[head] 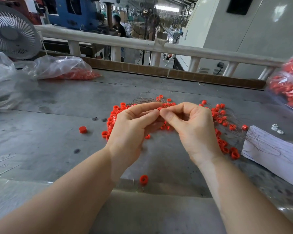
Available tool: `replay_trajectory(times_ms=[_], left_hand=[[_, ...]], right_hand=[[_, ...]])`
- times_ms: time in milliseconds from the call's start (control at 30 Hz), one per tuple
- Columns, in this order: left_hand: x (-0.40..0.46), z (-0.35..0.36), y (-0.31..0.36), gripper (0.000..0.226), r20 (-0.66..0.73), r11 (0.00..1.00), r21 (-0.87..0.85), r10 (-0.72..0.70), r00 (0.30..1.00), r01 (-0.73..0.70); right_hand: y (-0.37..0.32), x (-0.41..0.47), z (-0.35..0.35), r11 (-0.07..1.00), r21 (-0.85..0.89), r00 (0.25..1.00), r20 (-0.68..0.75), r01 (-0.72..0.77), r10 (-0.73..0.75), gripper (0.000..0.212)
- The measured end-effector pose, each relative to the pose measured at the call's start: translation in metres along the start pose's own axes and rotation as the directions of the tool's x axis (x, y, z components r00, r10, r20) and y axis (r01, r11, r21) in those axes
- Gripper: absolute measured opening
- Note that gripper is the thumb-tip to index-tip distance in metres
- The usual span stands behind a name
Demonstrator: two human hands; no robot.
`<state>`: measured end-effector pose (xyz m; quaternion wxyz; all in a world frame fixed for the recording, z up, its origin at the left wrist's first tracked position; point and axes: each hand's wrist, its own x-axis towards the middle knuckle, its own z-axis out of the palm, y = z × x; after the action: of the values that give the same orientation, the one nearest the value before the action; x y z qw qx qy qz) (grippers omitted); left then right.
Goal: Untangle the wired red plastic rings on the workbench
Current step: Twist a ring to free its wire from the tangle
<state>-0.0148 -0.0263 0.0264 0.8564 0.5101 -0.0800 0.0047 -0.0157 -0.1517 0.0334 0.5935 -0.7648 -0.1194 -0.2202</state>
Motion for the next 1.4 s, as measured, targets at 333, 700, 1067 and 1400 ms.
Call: replay_trajectory(times_ms=[333, 700, 1067, 1400], left_hand=[[0.0054, -0.0047, 0.0020, 0.014, -0.055, 0.984, -0.083, -0.165, 0.985, 0.160], [0.0029, -0.0040, 0.0013, 0.014, 0.065, 0.992, 0.008, -0.127, 0.990, 0.127], [-0.0010, -0.0019, -0.0002, 0.024, 0.103, 0.995, 0.073, 0.065, 0.993, -0.072], [-0.0028, -0.0024, -0.0015, 0.019, 0.116, 0.983, 0.095, 0.144, 0.983, -0.155]], right_hand=[[-0.0001, -0.0006, -0.0028, 0.862, -0.267, 0.902, 0.154, 0.431, -0.404, 0.024], [0.0034, 0.0048, -0.0060, 0.994, 0.114, 0.996, 0.088, 0.005, -0.015, 0.021], [0.0002, 0.0045, -0.0059, 0.936, 0.332, 0.986, 0.153, -0.119, 0.071, 0.021], [-0.0033, 0.0024, -0.0074, 0.976, 0.184, 0.986, 0.098, 0.118, -0.137, 0.018]])
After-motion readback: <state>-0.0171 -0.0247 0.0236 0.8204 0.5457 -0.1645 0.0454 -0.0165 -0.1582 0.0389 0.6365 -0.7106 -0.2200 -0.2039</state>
